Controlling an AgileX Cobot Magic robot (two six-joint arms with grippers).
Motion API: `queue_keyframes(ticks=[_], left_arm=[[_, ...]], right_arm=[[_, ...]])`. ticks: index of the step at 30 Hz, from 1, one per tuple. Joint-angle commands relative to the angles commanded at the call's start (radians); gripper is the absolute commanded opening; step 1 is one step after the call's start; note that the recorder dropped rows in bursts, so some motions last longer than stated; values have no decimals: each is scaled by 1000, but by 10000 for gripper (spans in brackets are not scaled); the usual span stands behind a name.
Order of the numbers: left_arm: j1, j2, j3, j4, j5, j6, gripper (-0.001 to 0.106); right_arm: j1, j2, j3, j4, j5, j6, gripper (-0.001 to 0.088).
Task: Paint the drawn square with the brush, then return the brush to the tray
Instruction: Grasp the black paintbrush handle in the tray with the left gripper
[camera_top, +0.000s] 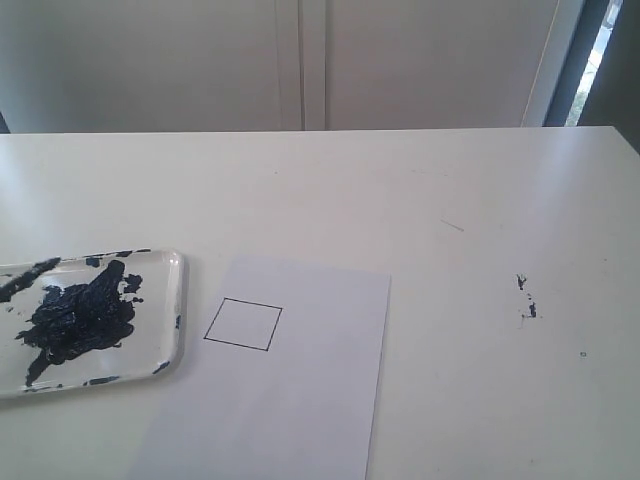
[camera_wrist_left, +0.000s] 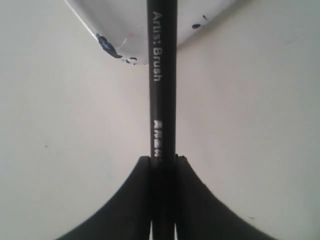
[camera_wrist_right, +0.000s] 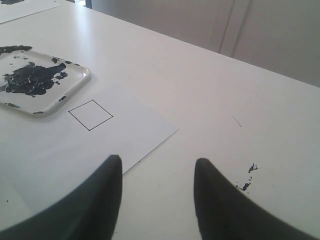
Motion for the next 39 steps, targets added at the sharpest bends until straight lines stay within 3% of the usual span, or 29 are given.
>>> queue_keyframes(ticks=[4, 8, 18, 22, 28, 35, 39], left_arm=[[-13, -32, -5, -149, 56, -44, 0], [-77, -38, -5, -162, 124, -96, 0], [-252, -38, -5, -154, 32, -521, 0], [-354, -38, -5, -154, 7, -662, 0], [-557, -38, 12, -113, -56, -946, 0], [-790, -38, 123, -107, -272, -1306, 0], [-879, -36, 191, -55, -400, -1519, 0]], right_arm=[[0, 0, 0, 0, 0, 0, 436], [0, 0, 0, 0, 0, 0, 436], [24, 0, 0, 0, 0, 0, 436], [24, 0, 0, 0, 0, 0, 436], [24, 0, 0, 0, 0, 0, 436], [23, 0, 0, 0, -5, 0, 436], [23, 0, 0, 0, -5, 0, 436]])
